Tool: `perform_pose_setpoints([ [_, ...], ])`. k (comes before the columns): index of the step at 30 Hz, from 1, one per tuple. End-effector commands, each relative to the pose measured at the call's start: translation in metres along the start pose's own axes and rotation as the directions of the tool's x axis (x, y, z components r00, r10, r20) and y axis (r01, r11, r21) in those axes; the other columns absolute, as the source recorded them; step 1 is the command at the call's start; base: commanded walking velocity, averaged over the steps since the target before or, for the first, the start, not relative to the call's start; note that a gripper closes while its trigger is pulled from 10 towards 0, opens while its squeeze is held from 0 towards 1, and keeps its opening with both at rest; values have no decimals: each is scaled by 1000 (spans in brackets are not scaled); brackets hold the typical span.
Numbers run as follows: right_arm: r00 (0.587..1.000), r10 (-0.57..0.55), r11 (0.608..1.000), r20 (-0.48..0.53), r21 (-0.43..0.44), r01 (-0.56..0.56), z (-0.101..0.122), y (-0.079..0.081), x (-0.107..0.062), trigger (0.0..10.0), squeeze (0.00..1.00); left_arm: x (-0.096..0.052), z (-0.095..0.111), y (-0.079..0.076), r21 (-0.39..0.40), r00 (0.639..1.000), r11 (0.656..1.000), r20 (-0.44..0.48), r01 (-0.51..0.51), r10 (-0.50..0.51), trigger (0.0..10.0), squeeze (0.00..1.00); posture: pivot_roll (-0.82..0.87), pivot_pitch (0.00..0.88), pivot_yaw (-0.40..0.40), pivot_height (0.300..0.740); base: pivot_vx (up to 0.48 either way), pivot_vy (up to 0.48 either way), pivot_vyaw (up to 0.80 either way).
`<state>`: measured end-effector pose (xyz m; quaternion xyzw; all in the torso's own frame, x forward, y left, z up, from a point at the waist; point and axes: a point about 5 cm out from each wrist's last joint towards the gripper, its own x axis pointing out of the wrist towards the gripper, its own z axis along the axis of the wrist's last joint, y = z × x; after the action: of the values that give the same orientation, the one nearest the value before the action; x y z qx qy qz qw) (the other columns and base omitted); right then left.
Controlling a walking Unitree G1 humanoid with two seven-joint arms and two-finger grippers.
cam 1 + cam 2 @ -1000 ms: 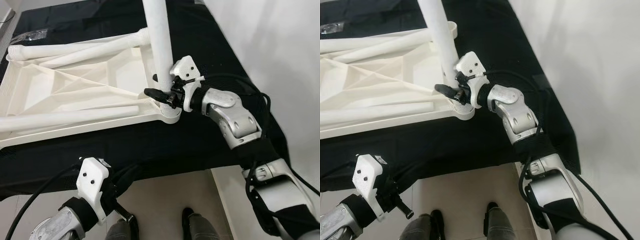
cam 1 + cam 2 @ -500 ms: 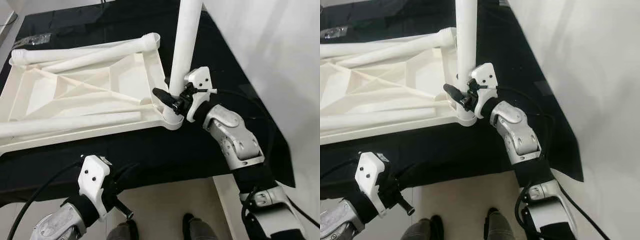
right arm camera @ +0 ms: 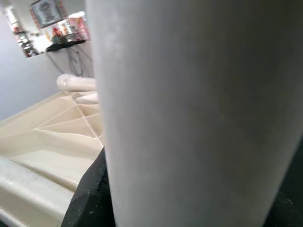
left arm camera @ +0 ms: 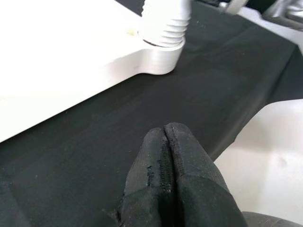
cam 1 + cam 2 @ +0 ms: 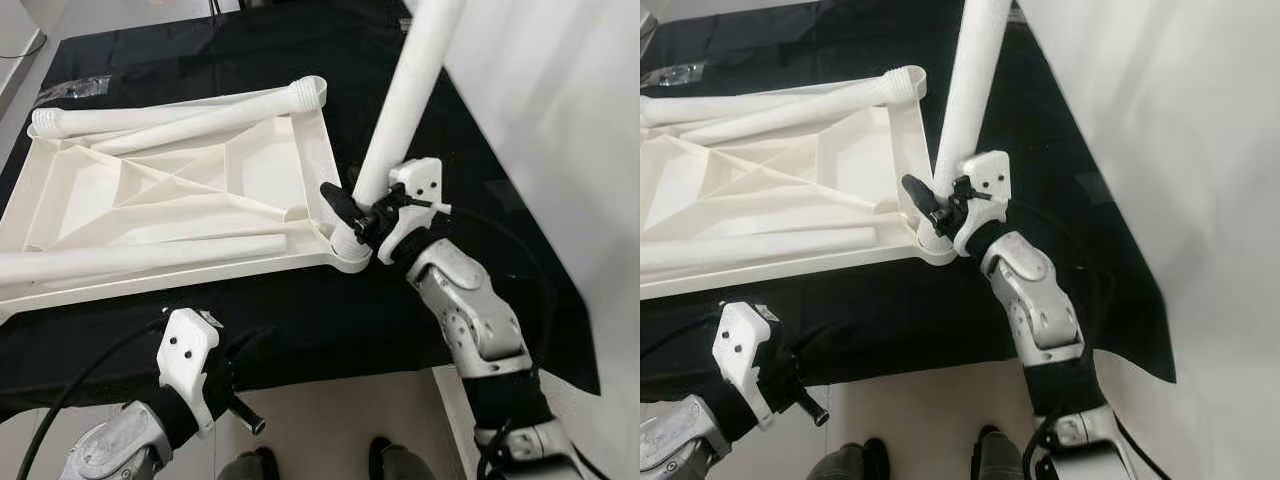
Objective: Building children table
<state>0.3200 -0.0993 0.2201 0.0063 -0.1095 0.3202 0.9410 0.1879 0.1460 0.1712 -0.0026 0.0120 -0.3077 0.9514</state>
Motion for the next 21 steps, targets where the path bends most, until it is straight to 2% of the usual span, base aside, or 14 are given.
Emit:
perform_pose_setpoints([
  [1, 991, 55, 998, -120, 0, -56, -28, 9, -7, 10000, 0, -1, -4, 0, -1, 1000, 1000, -11, 1, -1, 10000, 0, -44, 255, 52, 740, 0, 0, 0],
  [2, 990, 85, 995, -113, -35, -90, -26, 11, -7, 10000, 0, 0, -4, 1, 1, 1000, 1000, -10, 1, -1, 10000, 0, -44, 252, 53, 740, 0, 0, 0],
  [5, 988, 106, 991, -115, -64, -114, -25, 12, -7, 10000, 0, 0, -4, 1, 3, 1000, 1000, -10, 1, -1, 10000, 0, -44, 252, 53, 740, 0, 0, 0],
  [9, 976, 162, 971, -145, -151, -183, -25, 17, -9, 10000, 0, 1, -5, 3, 9, 1000, 1000, -8, -2, 2, 10000, 0, -43, 247, 52, 740, 0, 0, 0],
  [12, 965, 197, 957, -172, -181, -227, -26, 20, -10, 10000, 0, 2, -5, 4, 13, 1000, 1000, -7, -2, 2, 10000, 0, -44, 241, 51, 740, 0, 0, 0],
  [17, 954, 230, 943, -193, -196, -267, -28, 21, -10, 10000, 0, 4, -6, 5, 17, 1000, 1000, -6, -1, 1, 10000, 0, -47, 236, 50, 740, 0, 0, 0],
  [21, 946, 230, 942, -228, -190, -275, -30, 16, -8, 10000, 0, 6, -6, 7, 18, 1000, 1000, -3, 0, 0, 10000, 0, -49, 232, 46, 740, 0, 0, 0],
])
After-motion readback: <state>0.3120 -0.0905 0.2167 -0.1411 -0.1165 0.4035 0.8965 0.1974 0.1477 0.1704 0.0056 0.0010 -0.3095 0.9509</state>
